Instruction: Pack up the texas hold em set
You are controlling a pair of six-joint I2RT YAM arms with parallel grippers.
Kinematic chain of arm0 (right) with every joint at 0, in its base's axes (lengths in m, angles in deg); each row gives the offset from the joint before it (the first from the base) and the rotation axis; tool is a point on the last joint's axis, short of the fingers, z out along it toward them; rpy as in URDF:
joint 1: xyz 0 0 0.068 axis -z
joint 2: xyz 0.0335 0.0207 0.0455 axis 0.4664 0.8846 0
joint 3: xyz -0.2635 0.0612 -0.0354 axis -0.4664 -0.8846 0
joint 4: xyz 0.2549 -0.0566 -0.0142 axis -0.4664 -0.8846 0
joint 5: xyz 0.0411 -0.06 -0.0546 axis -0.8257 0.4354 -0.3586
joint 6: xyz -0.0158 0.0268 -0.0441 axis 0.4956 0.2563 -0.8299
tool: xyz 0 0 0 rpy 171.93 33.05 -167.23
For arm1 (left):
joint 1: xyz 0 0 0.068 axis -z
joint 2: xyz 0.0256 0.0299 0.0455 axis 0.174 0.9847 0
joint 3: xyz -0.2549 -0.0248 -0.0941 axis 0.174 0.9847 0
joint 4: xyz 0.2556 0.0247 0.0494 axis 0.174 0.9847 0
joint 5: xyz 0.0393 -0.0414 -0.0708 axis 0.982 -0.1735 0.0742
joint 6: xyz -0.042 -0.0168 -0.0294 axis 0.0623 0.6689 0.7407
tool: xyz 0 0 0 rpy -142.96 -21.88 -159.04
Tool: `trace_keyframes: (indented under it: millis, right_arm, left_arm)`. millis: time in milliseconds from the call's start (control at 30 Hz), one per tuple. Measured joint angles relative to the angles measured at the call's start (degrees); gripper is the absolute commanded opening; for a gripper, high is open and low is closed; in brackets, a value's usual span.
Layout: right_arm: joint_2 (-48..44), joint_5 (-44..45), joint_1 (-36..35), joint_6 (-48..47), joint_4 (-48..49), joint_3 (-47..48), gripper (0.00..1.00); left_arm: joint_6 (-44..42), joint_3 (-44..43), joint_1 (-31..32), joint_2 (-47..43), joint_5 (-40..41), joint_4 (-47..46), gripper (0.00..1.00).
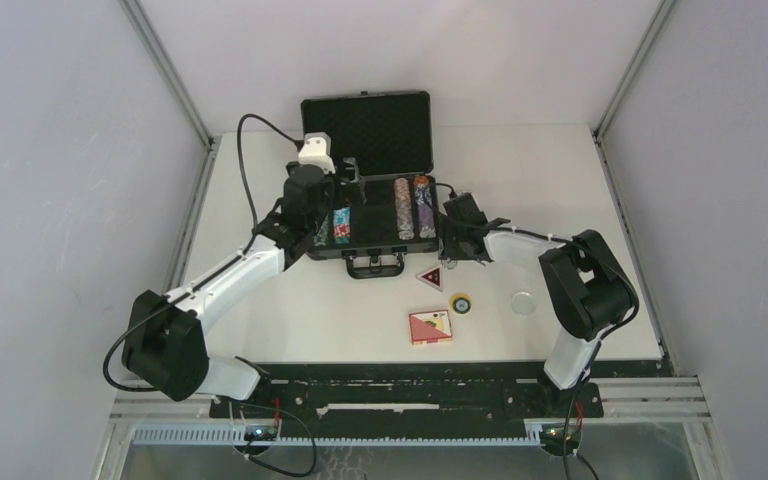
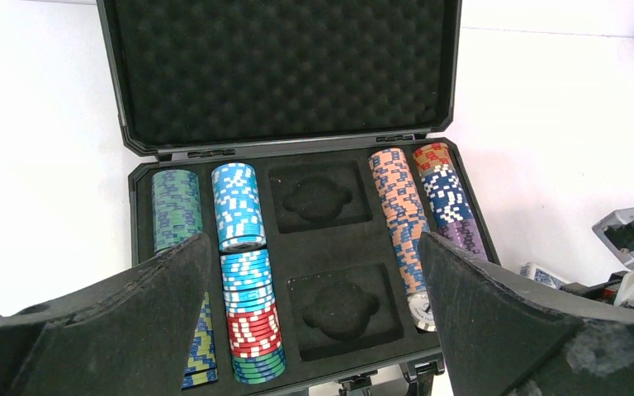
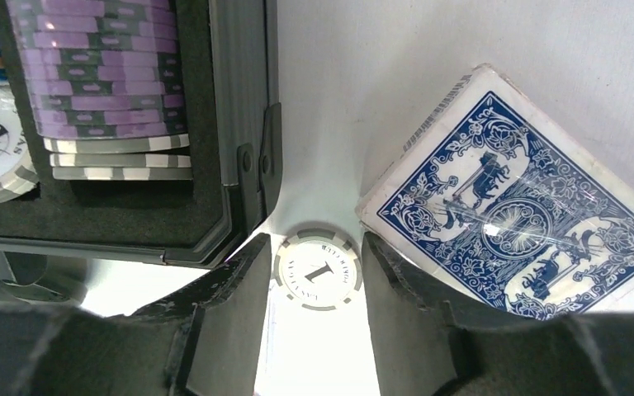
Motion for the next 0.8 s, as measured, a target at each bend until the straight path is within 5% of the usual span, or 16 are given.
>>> trace_keyframes:
  millis: [300,800]
  right_arm:
    - [0.59,4.96,-4.92,-2.32,-0.87,0.61,0.37]
    - [-2.60,10.47,-8.15,-1.46,-6.95,-1.20,0.36]
  left_arm:
    - [0.00,0.00,0.00,0.00,-0.09,0.00,1.00]
    - [0.02,1.86,0.00,0.00,-1.31,-1.27,1.00]
